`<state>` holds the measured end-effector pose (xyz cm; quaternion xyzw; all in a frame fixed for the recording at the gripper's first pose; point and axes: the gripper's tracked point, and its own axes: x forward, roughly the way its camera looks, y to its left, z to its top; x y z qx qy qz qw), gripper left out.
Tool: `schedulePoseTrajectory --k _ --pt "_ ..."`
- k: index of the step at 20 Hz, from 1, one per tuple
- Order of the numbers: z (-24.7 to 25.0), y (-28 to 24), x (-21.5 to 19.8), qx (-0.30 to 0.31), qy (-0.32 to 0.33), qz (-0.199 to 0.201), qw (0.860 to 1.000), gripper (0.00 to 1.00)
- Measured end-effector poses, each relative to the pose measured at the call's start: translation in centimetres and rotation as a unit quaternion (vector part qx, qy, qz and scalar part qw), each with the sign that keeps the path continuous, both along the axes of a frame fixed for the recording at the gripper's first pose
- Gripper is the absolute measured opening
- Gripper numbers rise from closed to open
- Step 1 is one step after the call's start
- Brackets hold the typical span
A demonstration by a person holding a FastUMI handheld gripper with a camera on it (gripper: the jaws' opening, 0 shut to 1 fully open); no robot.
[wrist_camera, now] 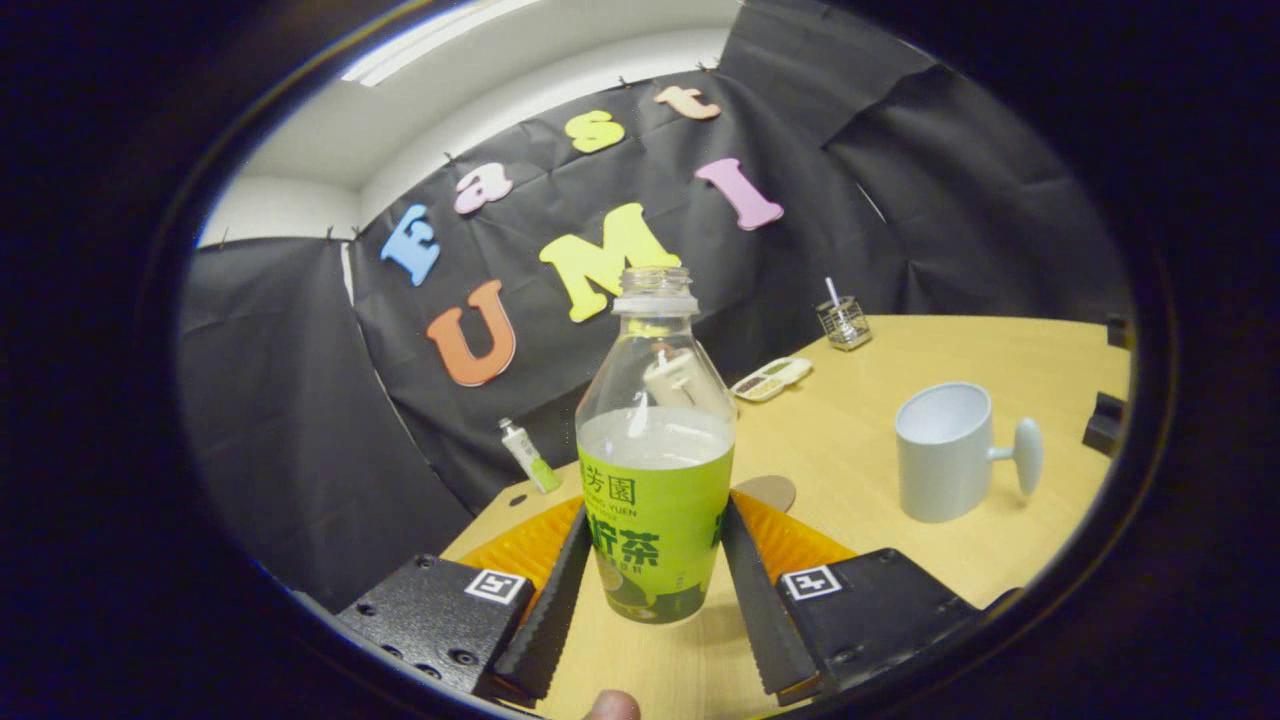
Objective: Take the bottle from table, then pour the juice into the cup, finally place the bottle on the coaster
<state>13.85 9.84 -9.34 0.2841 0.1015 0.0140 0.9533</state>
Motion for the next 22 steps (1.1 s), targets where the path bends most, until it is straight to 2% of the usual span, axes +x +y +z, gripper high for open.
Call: schedulePoseTrajectory --k 3,6,11,16,22 --pt "0.8 0.5 0.7 0.105 -0.015 0.015 0.994 0.78" --pt "0.6 0.5 1.5 0.178 -0.008 0.011 0.984 0.78" --pt "0.4 1.3 1.8 0.267 0.004 0.016 0.964 0.78" --pt "1.6 0.7 2.5 0.344 -0.002 0.001 0.939 0.78" --pt "3.2 0.7 2.6 0.429 -0.005 -0.014 0.903 0.78"
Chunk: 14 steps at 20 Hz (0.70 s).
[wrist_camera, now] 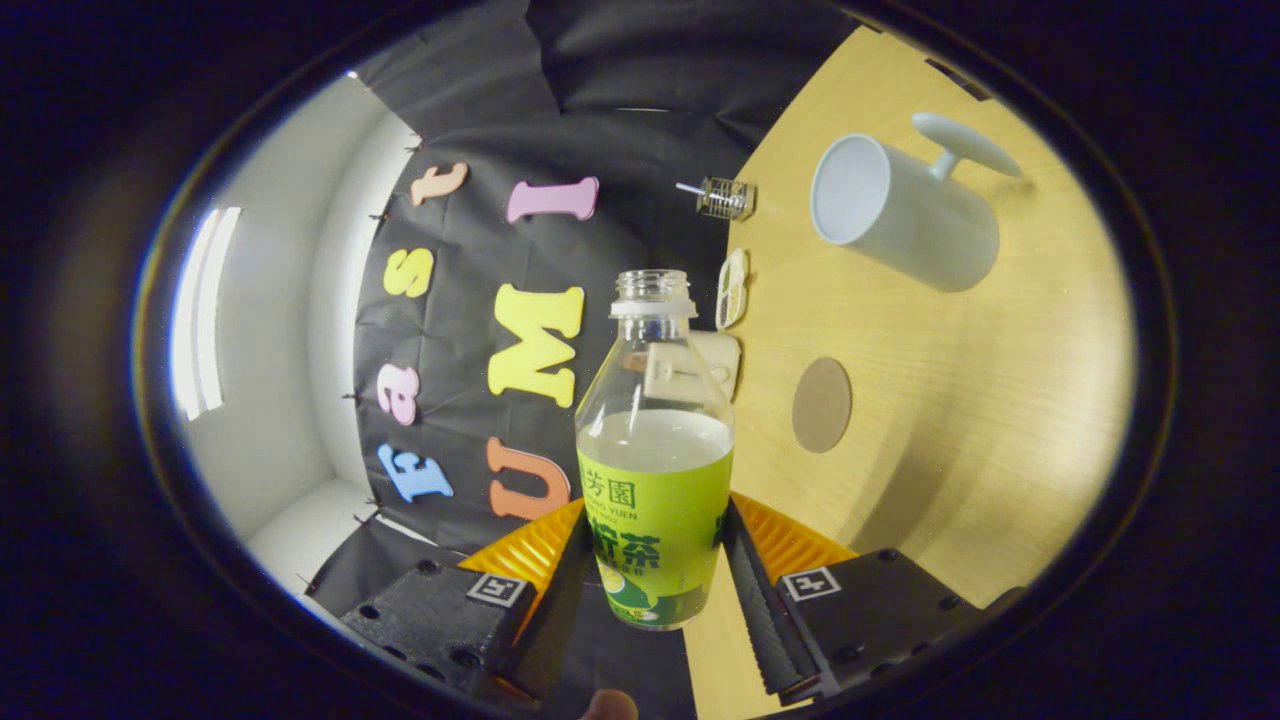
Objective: Take the bottle from table, then pour the juice into the cup, finally place the bottle on the coaster
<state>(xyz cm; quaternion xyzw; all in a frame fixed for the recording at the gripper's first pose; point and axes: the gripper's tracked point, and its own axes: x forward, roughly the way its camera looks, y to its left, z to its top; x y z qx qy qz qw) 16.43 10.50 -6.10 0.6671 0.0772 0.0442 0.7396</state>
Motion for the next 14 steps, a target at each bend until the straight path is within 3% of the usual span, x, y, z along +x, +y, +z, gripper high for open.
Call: schedulePoseTrajectory --k 14 --pt "2.1 -2.6 1.3 0.119 0.0 -0.031 0.992 0.77"
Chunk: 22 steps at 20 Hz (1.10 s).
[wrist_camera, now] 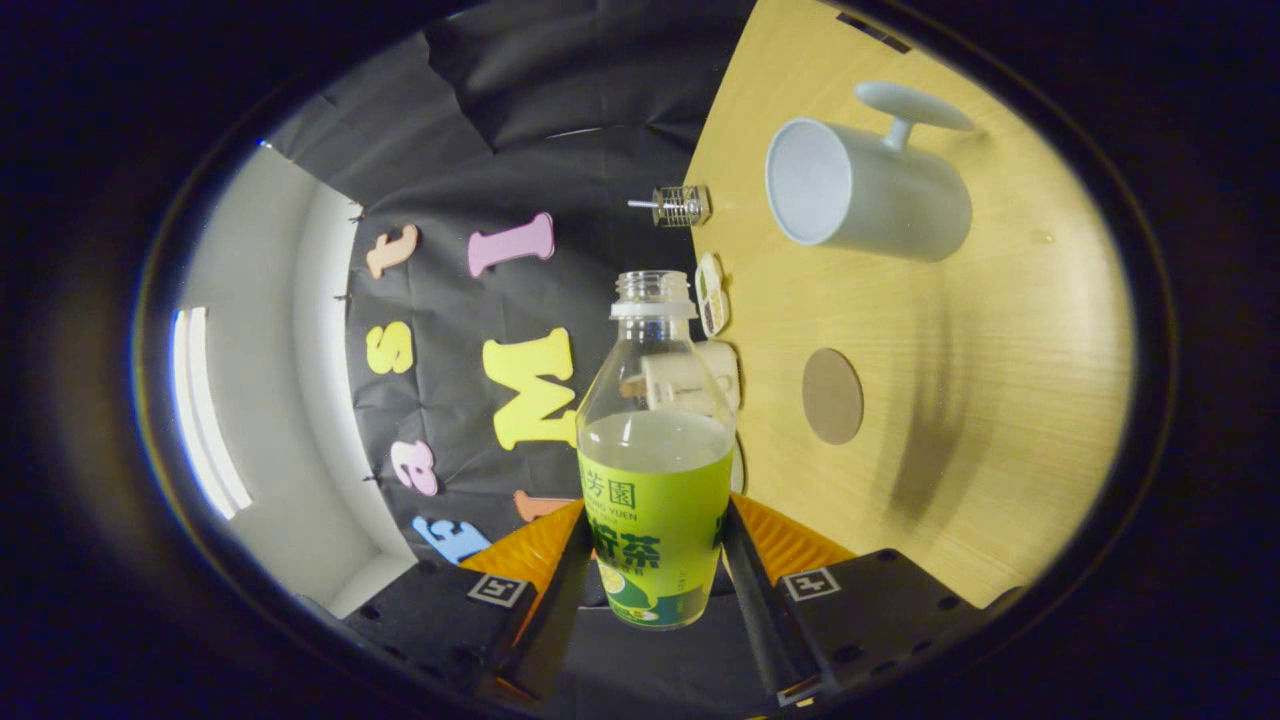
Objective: Take the bottle from table, then pour the juice into the cup, finally place the bottle on the coaster
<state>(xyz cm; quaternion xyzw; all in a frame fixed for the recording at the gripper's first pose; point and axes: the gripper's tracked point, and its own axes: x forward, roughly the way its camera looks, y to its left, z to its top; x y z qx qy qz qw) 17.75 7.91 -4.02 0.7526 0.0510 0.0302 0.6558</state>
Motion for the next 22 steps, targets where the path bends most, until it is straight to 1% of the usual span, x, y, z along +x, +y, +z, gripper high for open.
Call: schedulePoseTrajectory --k 5,9,15,22 --pt "1.0 -1.0 0.7 0.035 -0.009 -0.013 0.999 0.77" --pt "2.0 -1.4 0.4 0.068 -0.011 -0.02 0.997 0.77" --pt "3.4 -1.9 0.6 0.081 -0.018 -0.021 0.996 0.77" --pt "4.0 -2.3 0.7 0.1 -0.02 -0.022 0.995 0.78"
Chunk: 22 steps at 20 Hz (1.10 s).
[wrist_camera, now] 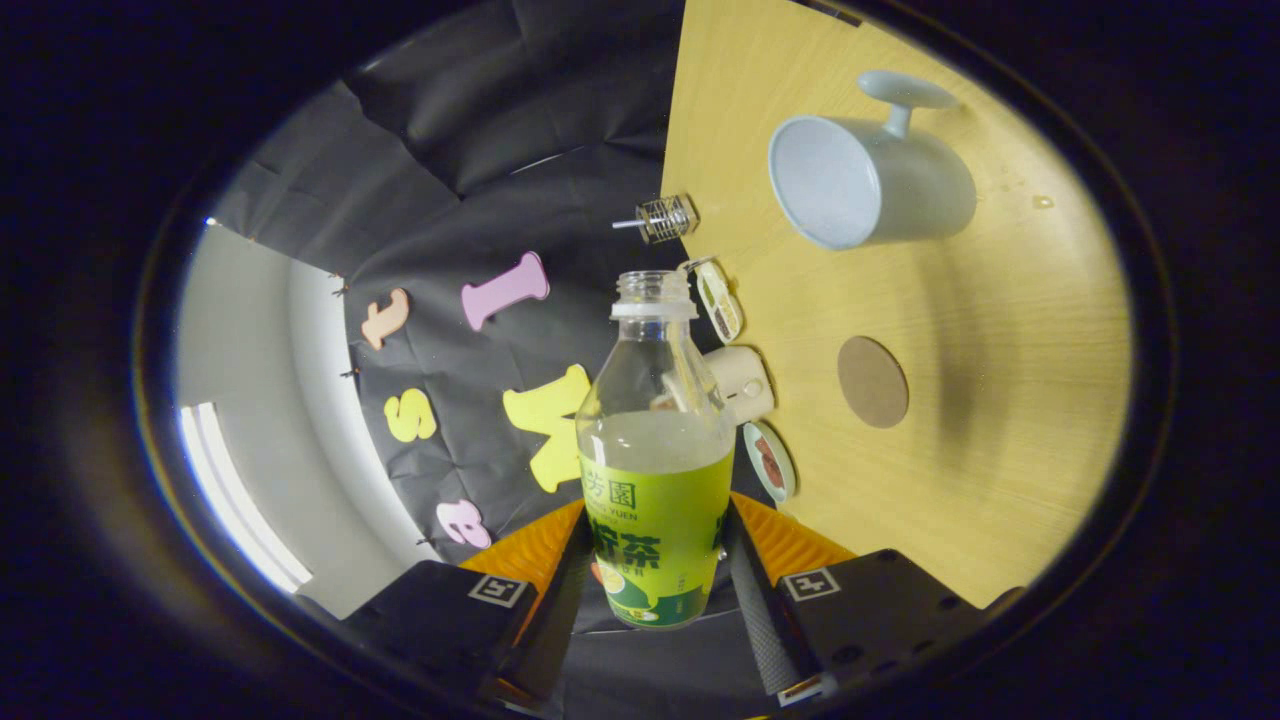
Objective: Take the bottle from table, then pour the juice into the cup, finally place the bottle on the coaster
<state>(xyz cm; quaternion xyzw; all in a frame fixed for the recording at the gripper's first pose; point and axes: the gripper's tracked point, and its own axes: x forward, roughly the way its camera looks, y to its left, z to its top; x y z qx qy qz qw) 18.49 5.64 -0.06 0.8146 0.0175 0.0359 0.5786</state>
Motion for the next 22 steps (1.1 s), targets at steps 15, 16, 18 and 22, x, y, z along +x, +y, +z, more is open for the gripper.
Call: schedulePoseTrajectory --k 15,16,18,22 --pt "1.4 -1.1 0.5 0.045 -0.004 -0.004 0.999 0.77" --pt "1.5 -1.1 0.5 0.049 -0.005 -0.004 0.999 0.77" --pt "1.9 -1.1 0.6 0.055 -0.007 -0.006 0.998 0.77" --pt "2.3 -1.2 0.6 0.073 -0.01 -0.006 0.997 0.77"
